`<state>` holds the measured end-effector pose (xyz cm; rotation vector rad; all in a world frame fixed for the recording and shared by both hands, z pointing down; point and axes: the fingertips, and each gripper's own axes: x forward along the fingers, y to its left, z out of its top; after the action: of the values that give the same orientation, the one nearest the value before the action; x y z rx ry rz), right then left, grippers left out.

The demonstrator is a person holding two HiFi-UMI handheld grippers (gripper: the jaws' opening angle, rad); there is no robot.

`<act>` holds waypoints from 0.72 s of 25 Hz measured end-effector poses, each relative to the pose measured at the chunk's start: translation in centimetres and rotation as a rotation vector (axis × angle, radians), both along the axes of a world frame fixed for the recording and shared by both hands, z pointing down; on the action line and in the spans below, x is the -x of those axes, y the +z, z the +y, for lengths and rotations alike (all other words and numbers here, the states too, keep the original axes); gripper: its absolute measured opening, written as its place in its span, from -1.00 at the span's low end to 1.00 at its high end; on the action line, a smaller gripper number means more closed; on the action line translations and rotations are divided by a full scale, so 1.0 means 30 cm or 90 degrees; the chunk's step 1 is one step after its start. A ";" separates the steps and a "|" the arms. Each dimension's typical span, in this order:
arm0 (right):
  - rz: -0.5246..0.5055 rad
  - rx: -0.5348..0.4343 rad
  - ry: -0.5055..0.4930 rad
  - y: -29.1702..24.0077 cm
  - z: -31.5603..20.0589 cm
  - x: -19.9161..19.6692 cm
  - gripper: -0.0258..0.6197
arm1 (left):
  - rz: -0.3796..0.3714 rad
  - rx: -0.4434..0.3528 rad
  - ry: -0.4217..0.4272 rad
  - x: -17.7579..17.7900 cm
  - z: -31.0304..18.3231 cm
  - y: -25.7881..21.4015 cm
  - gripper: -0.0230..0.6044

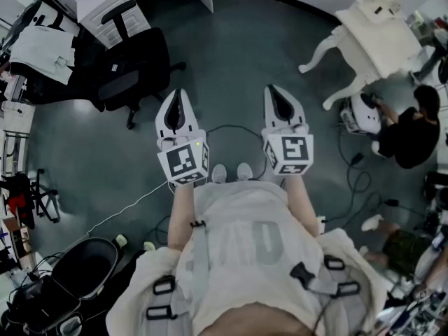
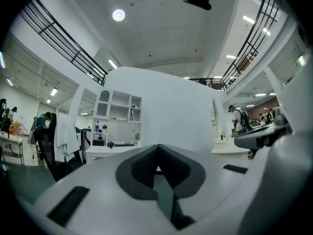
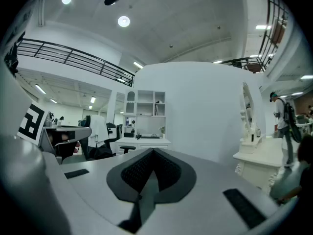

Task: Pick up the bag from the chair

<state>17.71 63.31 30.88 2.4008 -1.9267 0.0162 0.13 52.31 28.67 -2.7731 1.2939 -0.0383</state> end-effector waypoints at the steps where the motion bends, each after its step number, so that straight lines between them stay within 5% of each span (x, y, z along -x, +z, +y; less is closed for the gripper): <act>1: -0.001 0.002 0.002 0.001 0.000 -0.005 -0.91 | 0.001 0.000 0.000 -0.003 -0.002 -0.002 -0.91; 9: -0.092 -0.018 0.011 0.021 0.017 -0.077 -0.91 | 0.008 0.003 -0.006 -0.031 0.004 0.001 -0.91; 18: -0.049 0.004 -0.029 0.056 0.015 -0.122 -0.91 | 0.033 0.005 -0.039 -0.073 0.009 0.005 -0.91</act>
<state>21.36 63.76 32.57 2.3860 -2.0098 0.1128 2.33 52.59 28.82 -2.7572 1.3945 0.0253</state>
